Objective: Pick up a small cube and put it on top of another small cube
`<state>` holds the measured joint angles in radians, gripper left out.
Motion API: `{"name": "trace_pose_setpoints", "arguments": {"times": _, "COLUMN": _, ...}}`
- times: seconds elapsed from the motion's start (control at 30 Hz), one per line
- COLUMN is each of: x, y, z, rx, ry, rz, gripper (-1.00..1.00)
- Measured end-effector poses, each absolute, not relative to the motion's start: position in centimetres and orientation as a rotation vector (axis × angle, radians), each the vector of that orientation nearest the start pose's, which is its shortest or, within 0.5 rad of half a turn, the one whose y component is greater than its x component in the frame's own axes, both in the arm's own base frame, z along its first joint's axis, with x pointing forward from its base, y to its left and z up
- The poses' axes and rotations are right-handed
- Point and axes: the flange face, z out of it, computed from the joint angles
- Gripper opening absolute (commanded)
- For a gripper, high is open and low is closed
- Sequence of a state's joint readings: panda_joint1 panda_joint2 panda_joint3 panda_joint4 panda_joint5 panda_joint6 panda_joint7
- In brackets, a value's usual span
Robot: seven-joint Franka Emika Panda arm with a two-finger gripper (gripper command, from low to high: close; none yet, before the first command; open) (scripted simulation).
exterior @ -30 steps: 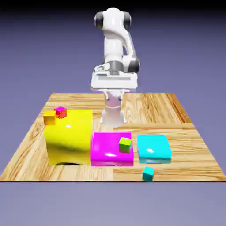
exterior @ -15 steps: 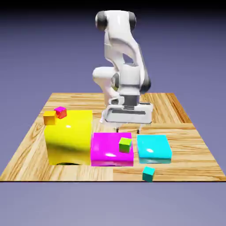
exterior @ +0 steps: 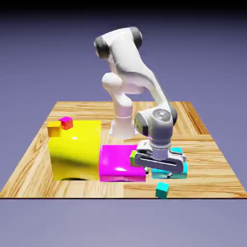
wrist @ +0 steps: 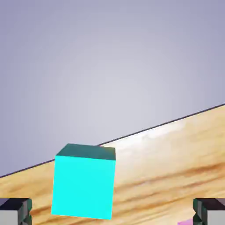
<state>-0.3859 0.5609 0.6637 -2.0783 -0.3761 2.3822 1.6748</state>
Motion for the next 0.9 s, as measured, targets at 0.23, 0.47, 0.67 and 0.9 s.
{"name": "trace_pose_setpoints", "arguments": {"times": 0.23, "x": 54.7, "y": 16.4, "z": 12.1, "rx": -2.620, "ry": 1.772, "rz": 0.265, "gripper": -1.00}}
{"name": "trace_pose_setpoints", "arguments": {"times": 0.47, "x": 54.8, "y": 15.3, "z": 19.7, "rx": -2.648, "ry": 1.767, "rz": 0.260, "gripper": -1.00}}
{"name": "trace_pose_setpoints", "arguments": {"times": 0.67, "x": 51.8, "y": 11.9, "z": 23.2, "rx": -2.730, "ry": 1.756, "rz": 0.247, "gripper": -1.00}}
{"name": "trace_pose_setpoints", "arguments": {"times": 0.9, "x": 47.9, "y": 8.0, "z": 28.0, "rx": -2.737, "ry": 1.741, "rz": 0.252, "gripper": -1.00}}
